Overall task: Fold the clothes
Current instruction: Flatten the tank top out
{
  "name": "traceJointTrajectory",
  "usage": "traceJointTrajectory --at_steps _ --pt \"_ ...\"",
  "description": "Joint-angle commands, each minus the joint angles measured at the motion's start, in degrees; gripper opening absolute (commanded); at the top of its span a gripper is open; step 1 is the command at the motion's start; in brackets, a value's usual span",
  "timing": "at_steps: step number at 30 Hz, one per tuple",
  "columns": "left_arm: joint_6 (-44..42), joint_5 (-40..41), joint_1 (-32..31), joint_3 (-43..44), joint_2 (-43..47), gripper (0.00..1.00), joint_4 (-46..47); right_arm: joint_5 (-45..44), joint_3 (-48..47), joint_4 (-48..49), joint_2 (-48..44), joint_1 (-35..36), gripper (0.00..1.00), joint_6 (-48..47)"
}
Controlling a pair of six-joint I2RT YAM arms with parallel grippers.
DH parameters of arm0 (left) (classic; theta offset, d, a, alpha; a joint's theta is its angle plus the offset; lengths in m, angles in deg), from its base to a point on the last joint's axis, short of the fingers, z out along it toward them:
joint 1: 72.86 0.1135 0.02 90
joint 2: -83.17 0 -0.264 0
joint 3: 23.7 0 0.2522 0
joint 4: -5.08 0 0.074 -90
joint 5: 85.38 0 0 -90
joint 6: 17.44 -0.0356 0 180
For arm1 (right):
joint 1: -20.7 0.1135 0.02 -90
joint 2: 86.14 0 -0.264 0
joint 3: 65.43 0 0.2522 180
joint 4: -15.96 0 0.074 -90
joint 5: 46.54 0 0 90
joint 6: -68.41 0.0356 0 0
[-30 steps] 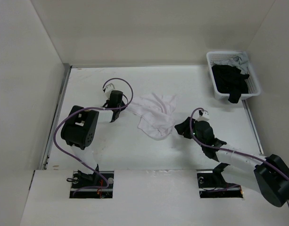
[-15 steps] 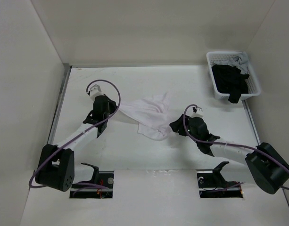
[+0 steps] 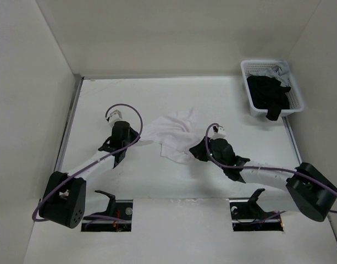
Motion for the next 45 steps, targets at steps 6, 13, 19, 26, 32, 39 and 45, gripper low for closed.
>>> traceJointTrajectory --at_steps 6,13,19,26,32,39,45 --pt "0.4 -2.6 0.9 -1.8 2.2 0.04 2.1 -1.5 -2.3 3.5 9.2 0.8 0.29 4.0" --pt "0.1 -3.7 1.6 -2.7 2.6 0.04 2.8 -2.9 -3.5 5.1 14.2 0.0 0.36 4.9" --pt "0.2 -3.7 1.2 -2.7 2.2 0.04 3.2 -4.1 -2.1 8.3 14.0 -0.1 0.30 5.4" --pt "0.2 -3.7 0.9 -2.4 1.9 0.04 3.2 -5.2 -2.1 7.4 11.4 -0.2 0.36 4.3" --pt "0.1 -3.7 0.9 -2.4 1.9 0.04 3.1 -4.8 -2.4 6.3 11.2 -0.2 0.27 4.0" --pt "0.2 -3.7 0.8 -2.4 1.9 0.04 3.2 -4.1 -2.5 7.1 11.9 -0.6 0.14 3.9" --pt "1.2 -3.5 1.1 -0.4 7.2 0.04 1.0 -5.3 -2.6 0.9 -1.7 -0.5 0.04 2.3"
